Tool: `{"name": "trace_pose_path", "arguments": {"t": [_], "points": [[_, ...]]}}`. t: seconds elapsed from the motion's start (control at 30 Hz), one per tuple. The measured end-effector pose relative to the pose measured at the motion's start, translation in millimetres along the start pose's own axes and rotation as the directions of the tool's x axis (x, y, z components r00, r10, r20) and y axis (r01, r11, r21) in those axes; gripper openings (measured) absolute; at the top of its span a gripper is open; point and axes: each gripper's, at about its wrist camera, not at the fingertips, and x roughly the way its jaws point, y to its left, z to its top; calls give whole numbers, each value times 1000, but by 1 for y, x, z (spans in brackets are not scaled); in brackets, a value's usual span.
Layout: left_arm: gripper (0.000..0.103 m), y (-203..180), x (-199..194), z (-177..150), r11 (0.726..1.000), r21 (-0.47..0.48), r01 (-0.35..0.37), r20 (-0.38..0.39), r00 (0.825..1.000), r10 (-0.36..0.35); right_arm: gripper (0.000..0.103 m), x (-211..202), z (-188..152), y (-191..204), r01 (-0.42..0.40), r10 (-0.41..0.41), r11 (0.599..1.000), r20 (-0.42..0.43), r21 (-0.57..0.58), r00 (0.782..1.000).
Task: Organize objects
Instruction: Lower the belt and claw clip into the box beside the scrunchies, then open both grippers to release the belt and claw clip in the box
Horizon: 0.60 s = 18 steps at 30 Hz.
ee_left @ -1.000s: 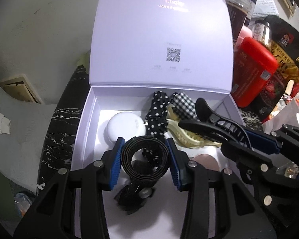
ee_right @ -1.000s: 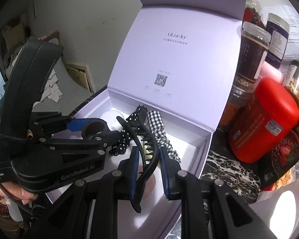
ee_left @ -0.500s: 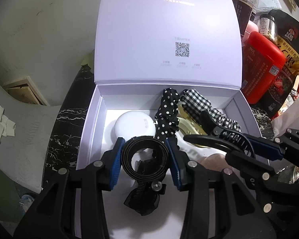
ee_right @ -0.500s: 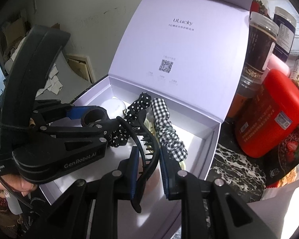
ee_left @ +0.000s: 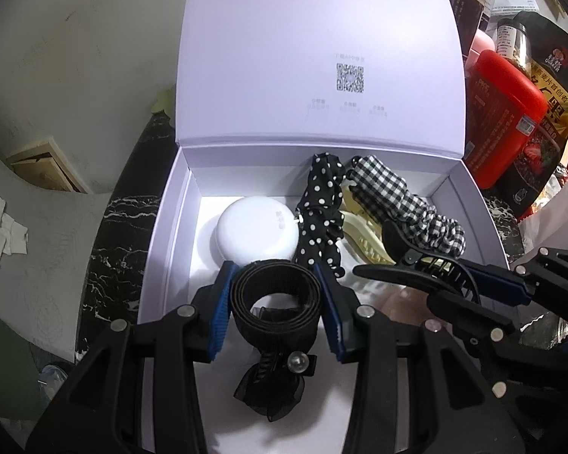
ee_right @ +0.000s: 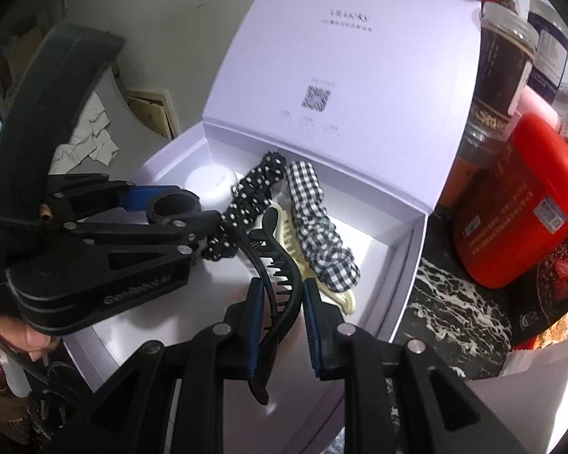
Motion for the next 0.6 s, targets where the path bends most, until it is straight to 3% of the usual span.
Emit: {"name": "trace_pose_path", "arguments": {"t": [0.43,0.6], "points": [[41,-7,-1,-1,1000,-1,-8,-10,1000,8,21,16,-4,-3,-25,27,999,-45,34,999],[42,-11,-5,-3,999,-10,-35,-14,999,35,22,11,-5,2,9,-8,1000,-51,12,999]]}}
